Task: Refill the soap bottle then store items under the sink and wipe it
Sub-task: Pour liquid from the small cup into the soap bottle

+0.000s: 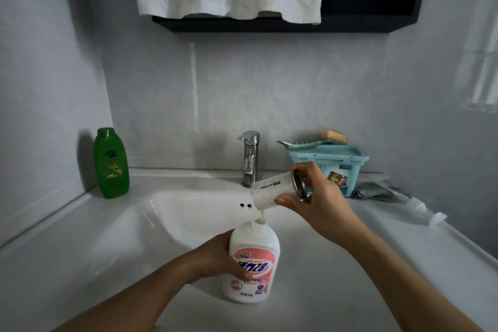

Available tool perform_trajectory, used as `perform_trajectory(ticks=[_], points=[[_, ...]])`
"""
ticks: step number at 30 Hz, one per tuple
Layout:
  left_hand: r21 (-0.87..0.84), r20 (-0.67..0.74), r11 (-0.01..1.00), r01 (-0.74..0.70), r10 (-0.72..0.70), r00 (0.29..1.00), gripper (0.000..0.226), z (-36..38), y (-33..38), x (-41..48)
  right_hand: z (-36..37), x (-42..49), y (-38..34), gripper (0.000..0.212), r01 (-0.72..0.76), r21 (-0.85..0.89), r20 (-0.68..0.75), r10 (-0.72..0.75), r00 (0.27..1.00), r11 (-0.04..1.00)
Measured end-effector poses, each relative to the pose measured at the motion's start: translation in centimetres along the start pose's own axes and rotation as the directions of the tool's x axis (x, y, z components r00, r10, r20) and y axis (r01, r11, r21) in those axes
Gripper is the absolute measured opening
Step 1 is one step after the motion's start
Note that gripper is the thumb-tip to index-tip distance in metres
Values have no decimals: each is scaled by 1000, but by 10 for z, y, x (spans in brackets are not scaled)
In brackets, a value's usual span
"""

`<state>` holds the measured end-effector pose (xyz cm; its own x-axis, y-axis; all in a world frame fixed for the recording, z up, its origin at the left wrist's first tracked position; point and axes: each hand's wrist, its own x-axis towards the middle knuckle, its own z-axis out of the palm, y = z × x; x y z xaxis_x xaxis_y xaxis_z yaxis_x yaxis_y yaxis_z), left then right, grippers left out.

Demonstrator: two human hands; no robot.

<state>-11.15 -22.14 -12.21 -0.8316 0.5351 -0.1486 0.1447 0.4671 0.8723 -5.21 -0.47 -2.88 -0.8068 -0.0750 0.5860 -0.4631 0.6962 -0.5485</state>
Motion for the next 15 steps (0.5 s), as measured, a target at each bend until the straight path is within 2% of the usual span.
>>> perform_trajectory(ticks=[5,15], points=[[9,14,1000,1,-1,1000,65,1,2,-1,1,0,1,62,16,-22,-19,-17,1000,1000],[-31,51,1000,-4,6,999,66,2,2,-2,-1,-1,-2,57,17,-7,-21,-17,1000,1000]])
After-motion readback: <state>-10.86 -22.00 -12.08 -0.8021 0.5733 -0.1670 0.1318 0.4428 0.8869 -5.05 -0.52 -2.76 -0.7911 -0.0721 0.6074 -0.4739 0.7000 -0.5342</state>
